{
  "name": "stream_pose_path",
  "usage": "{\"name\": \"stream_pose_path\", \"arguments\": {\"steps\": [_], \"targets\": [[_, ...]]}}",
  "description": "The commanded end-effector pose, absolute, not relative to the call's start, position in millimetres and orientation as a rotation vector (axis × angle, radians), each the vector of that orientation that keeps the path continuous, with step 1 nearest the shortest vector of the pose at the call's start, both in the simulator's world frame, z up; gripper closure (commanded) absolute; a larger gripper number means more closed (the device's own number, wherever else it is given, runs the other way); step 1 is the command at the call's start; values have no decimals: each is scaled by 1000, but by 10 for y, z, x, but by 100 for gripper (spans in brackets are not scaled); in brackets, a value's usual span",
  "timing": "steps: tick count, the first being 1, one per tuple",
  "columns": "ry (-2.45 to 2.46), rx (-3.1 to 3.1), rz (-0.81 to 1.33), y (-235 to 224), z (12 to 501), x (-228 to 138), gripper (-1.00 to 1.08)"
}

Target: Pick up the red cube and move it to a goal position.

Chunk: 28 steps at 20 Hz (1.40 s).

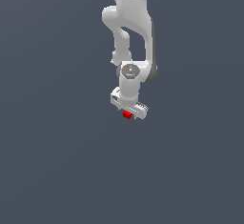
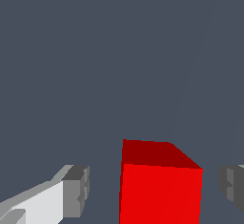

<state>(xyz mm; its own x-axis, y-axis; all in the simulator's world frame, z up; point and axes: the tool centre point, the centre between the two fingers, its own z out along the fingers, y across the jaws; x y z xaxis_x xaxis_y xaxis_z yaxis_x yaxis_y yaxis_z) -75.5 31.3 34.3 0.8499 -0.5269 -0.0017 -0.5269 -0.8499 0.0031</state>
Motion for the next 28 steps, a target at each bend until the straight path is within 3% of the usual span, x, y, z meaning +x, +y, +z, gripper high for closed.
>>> {"name": "stream_pose_path", "arguments": {"steps": [1,8,9,28], "targets": [[-912,3004,-1,324,277,-781,-92],[-965,2989,0,346,201,-806,-92],[-965,2989,0,346,201,-806,108],[-964,2989,1,398,342,-649,108]]}}
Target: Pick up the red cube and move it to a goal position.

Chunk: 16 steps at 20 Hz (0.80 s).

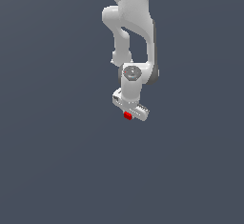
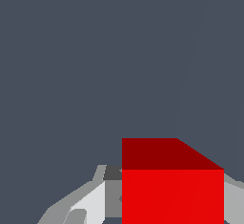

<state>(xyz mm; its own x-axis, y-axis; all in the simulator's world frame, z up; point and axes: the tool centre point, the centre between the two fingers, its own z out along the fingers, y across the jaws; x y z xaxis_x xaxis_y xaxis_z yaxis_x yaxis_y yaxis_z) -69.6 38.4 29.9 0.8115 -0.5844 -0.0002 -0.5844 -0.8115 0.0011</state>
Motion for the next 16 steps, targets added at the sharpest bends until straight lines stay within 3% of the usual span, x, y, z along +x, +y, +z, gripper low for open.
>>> {"name": "stream_pose_path", "arguments": {"steps": [1,16], "targets": [[-964,2989,1,410,375,-613,108],[-965,2989,1,634,978,105,108]]}}
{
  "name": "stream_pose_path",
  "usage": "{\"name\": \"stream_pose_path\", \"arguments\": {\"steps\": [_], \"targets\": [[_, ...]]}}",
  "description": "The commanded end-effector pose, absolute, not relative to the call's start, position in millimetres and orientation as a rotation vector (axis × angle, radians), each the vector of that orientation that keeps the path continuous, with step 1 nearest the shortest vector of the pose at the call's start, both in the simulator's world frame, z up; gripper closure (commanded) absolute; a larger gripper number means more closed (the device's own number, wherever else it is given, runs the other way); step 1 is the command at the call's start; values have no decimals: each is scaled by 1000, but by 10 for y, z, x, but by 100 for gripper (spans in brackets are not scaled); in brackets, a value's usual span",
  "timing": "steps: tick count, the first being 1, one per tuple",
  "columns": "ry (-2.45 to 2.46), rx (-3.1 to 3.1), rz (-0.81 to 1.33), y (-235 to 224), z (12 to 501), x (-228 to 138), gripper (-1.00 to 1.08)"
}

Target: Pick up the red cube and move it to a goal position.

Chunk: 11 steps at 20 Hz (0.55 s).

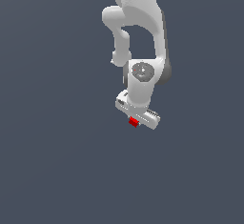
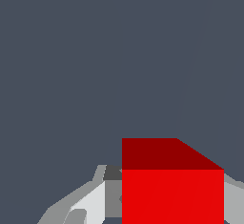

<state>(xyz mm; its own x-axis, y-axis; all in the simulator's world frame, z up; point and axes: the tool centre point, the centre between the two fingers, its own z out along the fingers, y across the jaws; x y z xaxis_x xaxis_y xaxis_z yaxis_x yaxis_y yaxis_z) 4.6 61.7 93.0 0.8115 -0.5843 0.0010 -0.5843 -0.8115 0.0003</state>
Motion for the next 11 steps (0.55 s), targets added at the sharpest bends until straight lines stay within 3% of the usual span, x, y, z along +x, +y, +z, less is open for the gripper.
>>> {"name": "stream_pose_path", "arguments": {"steps": [1,11], "targets": [[-965,2989,1,643,1002,136,108],[-965,2990,0,679,1088,262,108]]}}
